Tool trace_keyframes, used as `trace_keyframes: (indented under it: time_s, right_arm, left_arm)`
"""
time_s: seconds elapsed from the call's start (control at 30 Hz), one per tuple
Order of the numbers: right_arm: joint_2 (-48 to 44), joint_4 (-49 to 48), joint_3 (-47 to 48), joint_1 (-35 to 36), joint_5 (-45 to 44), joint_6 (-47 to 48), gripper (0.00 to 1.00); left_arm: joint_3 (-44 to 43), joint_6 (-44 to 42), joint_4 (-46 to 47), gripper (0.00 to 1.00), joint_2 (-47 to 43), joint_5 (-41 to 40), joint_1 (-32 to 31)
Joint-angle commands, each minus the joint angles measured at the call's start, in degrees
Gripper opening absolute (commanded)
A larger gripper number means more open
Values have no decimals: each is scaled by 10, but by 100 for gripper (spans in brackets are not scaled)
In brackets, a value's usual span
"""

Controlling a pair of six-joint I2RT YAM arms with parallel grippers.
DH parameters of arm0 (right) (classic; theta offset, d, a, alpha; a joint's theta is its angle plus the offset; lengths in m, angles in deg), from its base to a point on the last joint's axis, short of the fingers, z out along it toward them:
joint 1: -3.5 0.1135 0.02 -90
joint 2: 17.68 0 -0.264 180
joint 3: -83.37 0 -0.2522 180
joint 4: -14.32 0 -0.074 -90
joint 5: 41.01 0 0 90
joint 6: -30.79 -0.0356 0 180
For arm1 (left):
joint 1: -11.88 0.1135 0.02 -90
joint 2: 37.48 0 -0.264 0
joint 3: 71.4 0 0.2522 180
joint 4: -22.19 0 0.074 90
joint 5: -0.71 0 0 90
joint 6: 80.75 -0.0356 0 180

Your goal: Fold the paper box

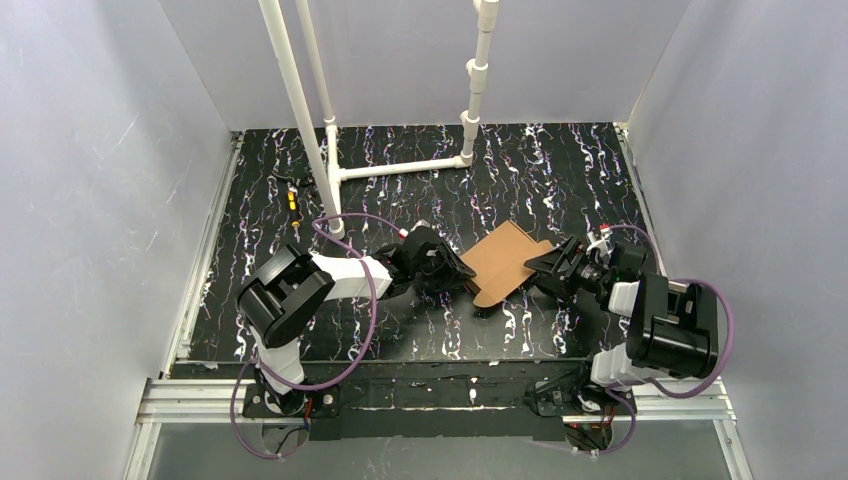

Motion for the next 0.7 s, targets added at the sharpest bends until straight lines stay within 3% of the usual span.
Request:
trace_keyframes:
  time_s: [0.0, 0.23, 0.5, 0.67]
  right_arm:
    - [49, -150, -10, 29, -2, -82, 91]
    - [107, -246, -9, 50, 24, -136, 72]
    - [112, -201, 6, 50, 39, -99, 53]
    - [130, -143, 28, 49, 63, -70, 51]
  left_arm:
    - [-14, -5, -33, 34, 14, -16, -11]
    - [-19, -5, -29, 34, 20, -14, -17]
    - [-15, -13, -27, 35, 14, -22, -17]
    - [-16, -17, -24, 36, 13, -25, -17]
